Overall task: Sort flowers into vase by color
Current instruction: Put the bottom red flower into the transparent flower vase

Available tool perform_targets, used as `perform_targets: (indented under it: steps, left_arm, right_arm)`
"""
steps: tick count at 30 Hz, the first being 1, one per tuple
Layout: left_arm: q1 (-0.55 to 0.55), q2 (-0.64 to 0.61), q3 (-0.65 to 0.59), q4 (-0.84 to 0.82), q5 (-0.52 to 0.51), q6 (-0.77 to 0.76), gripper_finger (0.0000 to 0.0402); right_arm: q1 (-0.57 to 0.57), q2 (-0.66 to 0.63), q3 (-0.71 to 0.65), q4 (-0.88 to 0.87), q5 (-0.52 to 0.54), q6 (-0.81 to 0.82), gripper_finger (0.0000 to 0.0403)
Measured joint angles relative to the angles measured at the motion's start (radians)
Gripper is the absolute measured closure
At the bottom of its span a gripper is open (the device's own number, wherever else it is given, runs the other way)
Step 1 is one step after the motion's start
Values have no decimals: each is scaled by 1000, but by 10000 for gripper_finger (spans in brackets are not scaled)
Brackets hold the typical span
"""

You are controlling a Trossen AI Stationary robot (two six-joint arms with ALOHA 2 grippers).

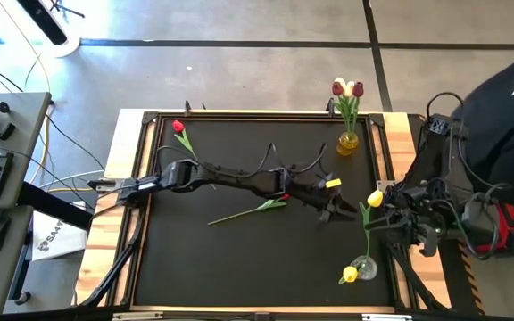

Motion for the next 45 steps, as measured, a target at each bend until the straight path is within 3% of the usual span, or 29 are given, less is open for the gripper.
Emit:
perform_targets:
  steps: [7, 13, 19, 22, 38, 45]
  left_arm:
    - [29, 38, 6, -3, 9, 28, 271]
    - [49, 71, 4, -6, -16, -34, 271]
    - [35, 68, 6, 22, -168, 11, 271]
    - [30, 68, 5, 35, -179, 0, 271]
    - [-37, 65, 95, 29, -201, 45, 271]
    - [-58, 65, 95, -34, -309, 38, 245]
  right_arm:
    - [0, 30, 0, 56, 23, -48, 295]
    - [0, 48, 0, 60, 48, -47, 322]
    - [0, 49, 0, 64, 68, -48, 341]
    - [0, 47, 0, 67, 88, -62, 347]
    - [0, 47, 0, 176, 106, -197, 353]
    - [0, 55, 0, 201, 106, -198, 353]
